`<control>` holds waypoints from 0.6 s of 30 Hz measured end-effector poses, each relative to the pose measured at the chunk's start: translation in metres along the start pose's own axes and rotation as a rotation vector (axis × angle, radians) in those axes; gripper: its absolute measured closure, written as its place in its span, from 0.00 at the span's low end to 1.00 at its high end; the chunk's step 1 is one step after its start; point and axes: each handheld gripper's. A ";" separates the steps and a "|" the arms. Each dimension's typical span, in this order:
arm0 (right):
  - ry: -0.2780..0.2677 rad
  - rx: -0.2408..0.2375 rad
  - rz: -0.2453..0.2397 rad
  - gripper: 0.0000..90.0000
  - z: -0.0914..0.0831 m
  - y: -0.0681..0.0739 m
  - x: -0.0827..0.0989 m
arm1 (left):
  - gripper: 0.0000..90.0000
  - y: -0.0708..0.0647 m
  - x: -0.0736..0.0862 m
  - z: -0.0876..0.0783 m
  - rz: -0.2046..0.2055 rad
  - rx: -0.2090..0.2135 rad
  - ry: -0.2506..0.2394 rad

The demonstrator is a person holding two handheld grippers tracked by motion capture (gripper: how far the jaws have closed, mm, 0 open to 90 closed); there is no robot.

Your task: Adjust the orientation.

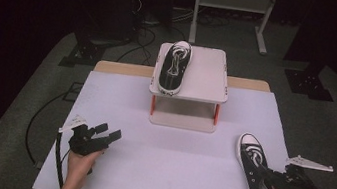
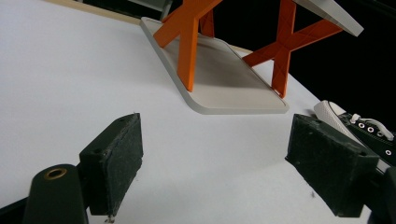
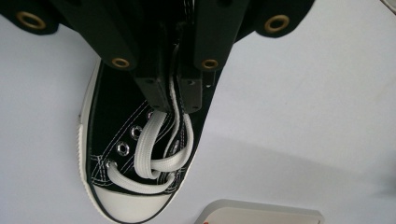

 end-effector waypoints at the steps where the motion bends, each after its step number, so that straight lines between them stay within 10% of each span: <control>1: -0.004 -0.006 0.004 0.93 -0.001 -0.001 0.000 | 0.20 0.000 0.000 0.000 -0.002 -0.001 0.000; 18: -0.050 -0.185 0.077 0.94 -0.018 -0.002 -0.004 | 0.20 0.001 -0.001 -0.002 -0.002 -0.006 -0.007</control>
Point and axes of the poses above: each handheld gripper's, and its own axes: z roughly forward along the jaws, x roughly out of its underside, y roughly to its left, and after that the axes turned 2 degrees about -x, right-handed
